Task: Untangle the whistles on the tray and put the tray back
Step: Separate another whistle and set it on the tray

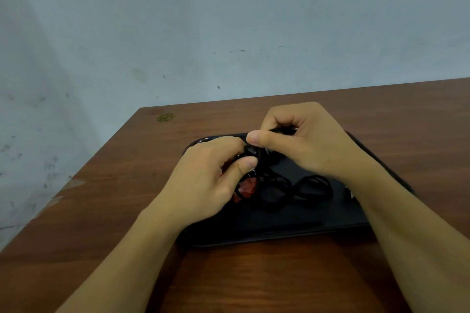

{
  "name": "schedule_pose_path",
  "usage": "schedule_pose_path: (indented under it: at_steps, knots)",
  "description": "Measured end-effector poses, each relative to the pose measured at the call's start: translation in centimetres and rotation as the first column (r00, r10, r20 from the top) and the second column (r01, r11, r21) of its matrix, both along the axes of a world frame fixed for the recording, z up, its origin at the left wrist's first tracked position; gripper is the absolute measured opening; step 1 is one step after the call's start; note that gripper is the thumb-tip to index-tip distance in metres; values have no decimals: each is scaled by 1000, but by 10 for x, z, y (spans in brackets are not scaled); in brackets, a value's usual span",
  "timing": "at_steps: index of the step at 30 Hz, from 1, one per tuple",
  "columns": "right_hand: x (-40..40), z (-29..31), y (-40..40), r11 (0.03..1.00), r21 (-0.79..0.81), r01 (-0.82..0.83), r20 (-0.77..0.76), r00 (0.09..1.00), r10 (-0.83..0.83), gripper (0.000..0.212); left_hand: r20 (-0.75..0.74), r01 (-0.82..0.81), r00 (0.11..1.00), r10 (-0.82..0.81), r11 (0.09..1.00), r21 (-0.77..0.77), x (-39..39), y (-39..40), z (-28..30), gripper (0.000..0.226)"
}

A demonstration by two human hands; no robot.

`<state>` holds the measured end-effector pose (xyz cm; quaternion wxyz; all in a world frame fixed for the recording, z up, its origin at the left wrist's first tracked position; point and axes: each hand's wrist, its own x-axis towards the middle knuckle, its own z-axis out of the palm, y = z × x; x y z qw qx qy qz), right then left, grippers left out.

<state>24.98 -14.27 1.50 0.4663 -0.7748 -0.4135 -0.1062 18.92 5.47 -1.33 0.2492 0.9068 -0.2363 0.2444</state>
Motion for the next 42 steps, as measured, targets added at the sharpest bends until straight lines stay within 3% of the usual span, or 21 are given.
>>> schedule_pose_path:
  at_steps: [5,10,14,18,22,25,27,33,42]
  knots:
    - [8,-4,-6,985,3,-173,-309,936,165,46,-62,161,984,-168,981,-104,-6,-7,2,26]
    - [10,-14,-3,948,205,-246,-572,755,319,43,-109,237,953,-281,923,-304,-10,-12,-1,34]
    - [8,-20,7,924,304,-234,-620,687,378,40,-96,244,943,-317,861,-446,-9,-12,-1,36]
    - [7,-28,18,929,346,-132,-630,701,334,38,-90,209,941,-327,768,-605,-6,-12,-3,31]
    - [3,-32,24,943,326,-70,-546,800,248,35,-90,90,968,-232,663,-743,1,-14,-6,33]
    - [0,-34,27,987,161,-26,-304,950,75,22,-104,2,986,-132,628,-778,7,-11,-8,36]
    - [-1,-35,28,998,49,27,-156,988,-20,19,-110,-43,992,-65,640,-767,9,-10,-8,38]
    - [-4,-33,23,984,-91,154,86,985,-146,18,-93,-203,978,185,769,-606,12,-5,-10,32]
    - [-7,-28,20,967,55,249,170,952,-255,25,-40,-342,933,357,848,-404,15,-11,-15,37]
